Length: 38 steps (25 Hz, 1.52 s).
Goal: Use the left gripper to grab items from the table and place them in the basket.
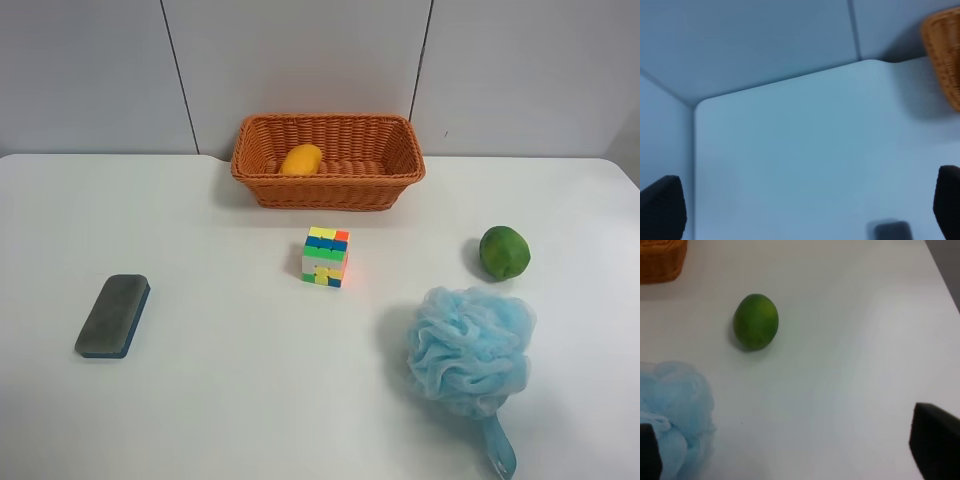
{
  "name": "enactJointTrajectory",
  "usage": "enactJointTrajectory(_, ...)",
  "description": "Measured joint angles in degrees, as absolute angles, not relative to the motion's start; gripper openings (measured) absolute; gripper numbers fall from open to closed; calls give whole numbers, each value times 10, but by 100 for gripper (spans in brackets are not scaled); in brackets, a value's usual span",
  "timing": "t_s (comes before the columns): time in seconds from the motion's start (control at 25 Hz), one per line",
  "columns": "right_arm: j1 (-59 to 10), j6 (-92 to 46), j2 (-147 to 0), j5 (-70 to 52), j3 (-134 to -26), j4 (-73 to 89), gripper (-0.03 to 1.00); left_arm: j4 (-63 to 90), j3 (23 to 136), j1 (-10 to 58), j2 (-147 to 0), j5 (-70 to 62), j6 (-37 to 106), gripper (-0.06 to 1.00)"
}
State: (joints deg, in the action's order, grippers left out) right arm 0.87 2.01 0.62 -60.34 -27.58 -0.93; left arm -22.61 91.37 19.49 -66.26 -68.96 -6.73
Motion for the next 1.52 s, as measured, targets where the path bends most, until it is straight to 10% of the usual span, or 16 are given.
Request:
enactJointTrajectory(0.68, 9, 20, 6, -603, -276, -9, 99, -162, 506, -44, -104, -694, -79, 99)
enactJointTrajectory(1.52, 9, 20, 6, -603, -276, -9, 99, -52, 292, -55, 4, -613, -70, 99)
